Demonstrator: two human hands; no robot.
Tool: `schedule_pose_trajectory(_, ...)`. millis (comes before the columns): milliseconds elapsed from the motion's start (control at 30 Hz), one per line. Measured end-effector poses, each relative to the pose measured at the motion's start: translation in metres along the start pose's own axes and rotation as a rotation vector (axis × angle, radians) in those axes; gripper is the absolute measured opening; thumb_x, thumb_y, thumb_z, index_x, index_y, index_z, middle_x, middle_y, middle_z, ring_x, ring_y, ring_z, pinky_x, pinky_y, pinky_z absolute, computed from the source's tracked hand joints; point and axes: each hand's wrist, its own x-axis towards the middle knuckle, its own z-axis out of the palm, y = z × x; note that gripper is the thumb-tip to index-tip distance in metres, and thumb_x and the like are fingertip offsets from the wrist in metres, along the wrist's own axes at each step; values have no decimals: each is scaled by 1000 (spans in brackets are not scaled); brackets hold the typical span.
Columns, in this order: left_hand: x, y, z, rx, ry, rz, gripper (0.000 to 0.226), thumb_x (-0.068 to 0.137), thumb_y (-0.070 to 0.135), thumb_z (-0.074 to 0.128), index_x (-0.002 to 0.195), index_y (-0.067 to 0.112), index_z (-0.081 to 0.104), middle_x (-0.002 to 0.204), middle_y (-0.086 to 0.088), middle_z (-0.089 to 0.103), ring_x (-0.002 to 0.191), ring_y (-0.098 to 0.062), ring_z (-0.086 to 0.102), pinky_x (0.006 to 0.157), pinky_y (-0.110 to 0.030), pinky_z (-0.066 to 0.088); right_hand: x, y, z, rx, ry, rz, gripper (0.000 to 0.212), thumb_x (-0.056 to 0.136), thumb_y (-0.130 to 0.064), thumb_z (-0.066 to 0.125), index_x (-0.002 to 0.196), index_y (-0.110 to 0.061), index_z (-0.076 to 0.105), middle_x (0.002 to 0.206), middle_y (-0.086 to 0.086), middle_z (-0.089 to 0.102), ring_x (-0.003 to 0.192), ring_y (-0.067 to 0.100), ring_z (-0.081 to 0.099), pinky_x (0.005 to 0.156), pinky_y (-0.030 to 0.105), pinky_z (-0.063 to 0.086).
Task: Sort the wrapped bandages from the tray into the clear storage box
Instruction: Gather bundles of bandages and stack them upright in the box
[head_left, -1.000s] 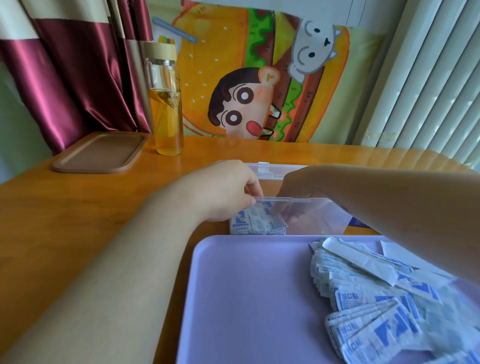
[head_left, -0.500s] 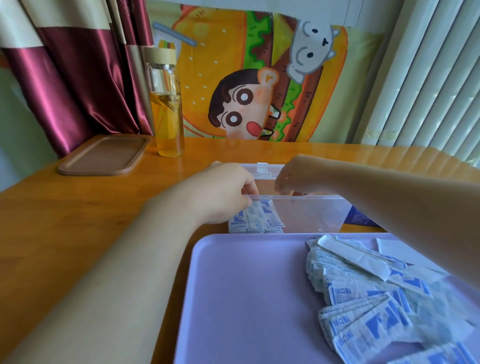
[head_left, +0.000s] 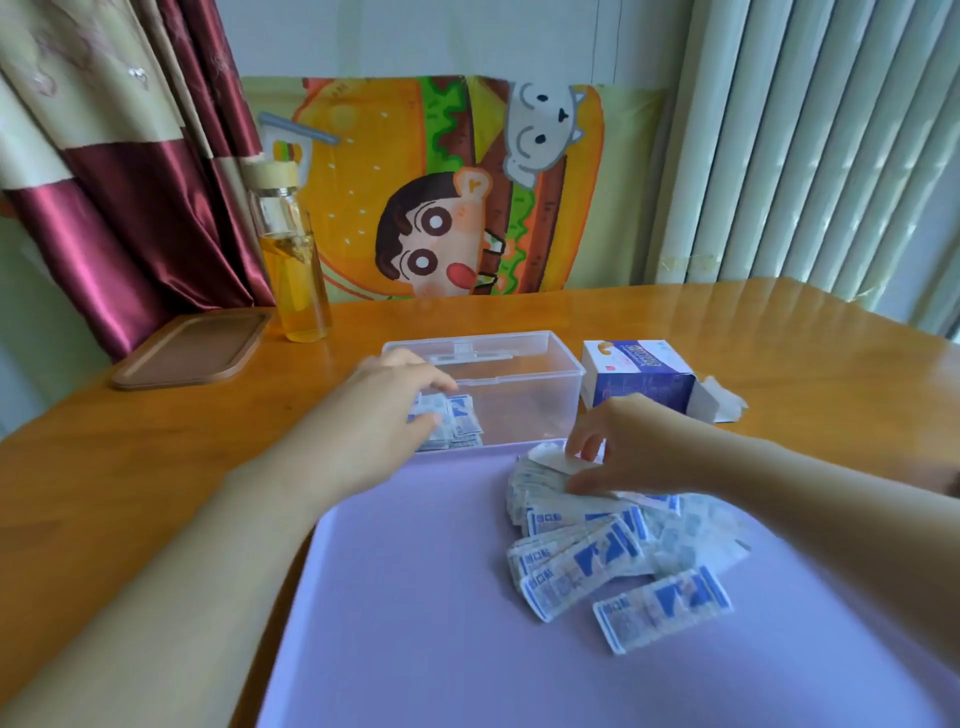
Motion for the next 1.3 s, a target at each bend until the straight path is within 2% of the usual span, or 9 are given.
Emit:
schedule_pose_trajectory(267, -32, 38, 31, -41, -90, 12, 28, 92, 33, 51, 120, 37, 55, 123, 16, 50, 117, -6, 47, 99, -30, 39, -24, 15, 4, 142, 218, 67, 21, 89, -16, 53, 87, -10, 73, 86, 5, 72, 80, 22, 65, 62, 25, 49)
schedule_pose_trajectory(367, -38, 42, 37, -65, -36, -44, 31, 83, 45, 44, 111, 43, 57, 114, 22, 54, 110, -2, 52, 94, -35, 45, -35, 21, 2, 175, 359, 70, 23, 93, -16, 50, 96, -14, 73, 91, 1, 72, 72, 14, 55, 50, 8, 35)
schedule_pose_trajectory(500, -45, 68, 40, -338, 118, -136, 14, 91, 24, 57, 98, 32, 66, 95, 19, 64, 91, 3, 59, 83, -14, 47, -51, 21, -6, 506, 554, 139, 20, 87, -19, 57, 76, -25, 72, 55, -12, 56, 50, 4, 44, 41, 9, 29)
schedule_pose_trajectory(733, -58, 126, 60, -1035, 93, -334, 21, 94, 23, 55, 113, 30, 52, 105, 3, 68, 84, -12, 70, 76, -31, 58, -60, -23, 21, 1498, 472, 206, 9, 86, -21, 65, 81, -16, 69, 77, 8, 67, 73, 25, 61, 67, 40, 53)
schedule_pose_trajectory(833, -61, 126, 65, -1152, 205, -425, 18, 95, 16, 52, 108, 27, 57, 99, 0, 71, 85, -18, 71, 76, -37, 59, -60, -37, 32, 1653, 380, 212, 12, 86, -22, 66, 89, -11, 68, 84, 15, 66, 71, 32, 63, 68, 54, 53)
schedule_pose_trajectory(933, -65, 118, 65, -1286, 212, -514, 22, 96, 9, 46, 101, 20, 63, 95, -5, 73, 89, -22, 69, 79, -39, 57, -60, -44, 38, 1770, 271, 175, 23, 88, -26, 63, 96, -6, 68, 86, 14, 67, 73, 29, 61, 76, 48, 51)
schedule_pose_trajectory(1100, -66, 105, 58, -1821, 245, -779, 19, 95, 8, 44, 85, 12, 60, 59, 0, 53, 41, -8, 42, 41, -18, 37, -62, -39, 39, 1817, 320, 214, 12, 91, -21, 58, 88, -15, 68, 85, 11, 60, 78, 21, 50, 65, 24, 39)
schedule_pose_trajectory(1200, -69, 102, 57, -2001, 151, -800, 24, 93, 15, 36, 90, 13, 60, 61, 0, 47, 40, -8, 35, 36, -14, 28, -67, -43, 43, 1600, 326, 189, 8, 87, -21, 63, 84, -16, 69, 80, 10, 57, 75, 20, 47, 62, 25, 36)
schedule_pose_trajectory(1300, -74, 110, 52, -2087, -24, -667, 49, 97, 45, 33, 105, 10, 66, 76, -8, 64, 56, -17, 58, 42, -18, 43, -73, -56, 47, 1447, 348, 125, 11, 84, -19, 68, 77, -14, 60, 70, 5, 66, 59, 12, 58, 59, 23, 47)
